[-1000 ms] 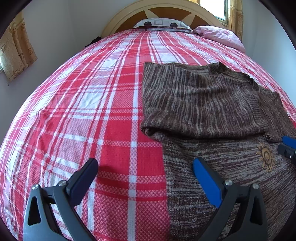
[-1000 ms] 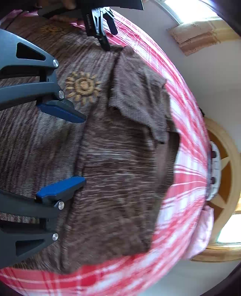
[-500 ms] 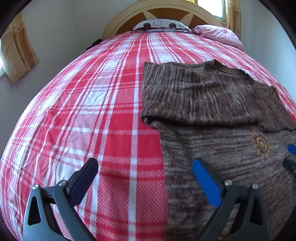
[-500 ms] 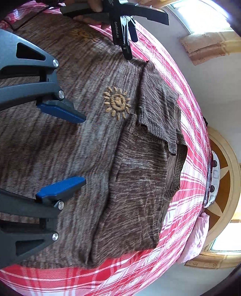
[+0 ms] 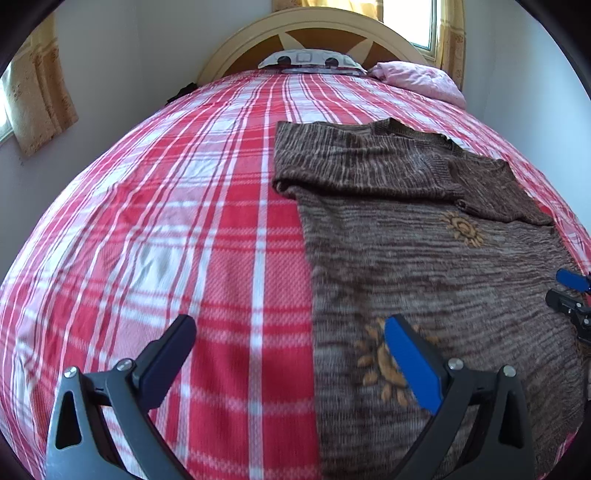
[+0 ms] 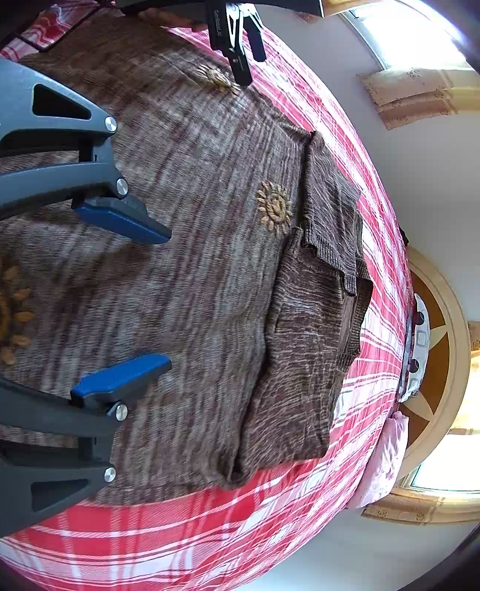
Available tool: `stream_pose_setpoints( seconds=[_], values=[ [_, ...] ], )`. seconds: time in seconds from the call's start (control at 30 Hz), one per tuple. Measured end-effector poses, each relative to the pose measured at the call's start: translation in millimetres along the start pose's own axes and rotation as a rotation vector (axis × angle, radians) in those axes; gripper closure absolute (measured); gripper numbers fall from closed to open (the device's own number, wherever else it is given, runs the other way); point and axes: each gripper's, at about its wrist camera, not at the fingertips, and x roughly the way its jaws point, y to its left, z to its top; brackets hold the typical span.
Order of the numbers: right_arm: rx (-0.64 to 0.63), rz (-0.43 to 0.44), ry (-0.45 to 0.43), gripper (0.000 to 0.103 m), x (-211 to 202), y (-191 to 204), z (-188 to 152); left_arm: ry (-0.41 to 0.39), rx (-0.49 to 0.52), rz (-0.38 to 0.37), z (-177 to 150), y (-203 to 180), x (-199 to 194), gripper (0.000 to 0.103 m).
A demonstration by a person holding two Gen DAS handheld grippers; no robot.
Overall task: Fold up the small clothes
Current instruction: 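Lift the open right tool away and move it to the sweater hem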
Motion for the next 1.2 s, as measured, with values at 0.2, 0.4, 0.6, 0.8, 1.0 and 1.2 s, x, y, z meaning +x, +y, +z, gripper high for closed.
stream_pose_setpoints(
  seconds=[0.2, 0.4, 0.6, 0.8, 1.0, 1.2],
  values=[
    [0.007, -0.013, -0.003, 0.039, -14.3, -0.9, -16.8, -0.016, -0.007, -0.018, -17.4, 0.9, -19.1, 0.0],
    [0.043, -0.035, -0.023, 0.039, -32.1, -8.8, -37.9, -0.023, -0.003, -0.037, -35.5, -3.7, -36.3, 0.0],
    [0.07, -0.091, -0.006, 0.039, -51.2, -13.4, -61.3, -0.018, 0.043, -0.068, -61.4, -12.5, -55.2, 0.0],
    [0.108, -0.118, -0.009, 0.034, -68.7, -21.6, -84.6, 0.01, 0.062, -0.101, -86.8, -21.1, -64.2, 0.0],
    [0.134, -0.129, 0.005, 0.033, -80.9, -28.9, -101.6, 0.039, 0.076, -0.133, -100.7, -31.2, -67.6, 0.0],
    [0.194, -0.091, 0.005, 0.026, -92.4, -42.0, -122.3, 0.034, 0.083, -0.126, -110.0, -37.4, -71.3, 0.0]
  ],
)
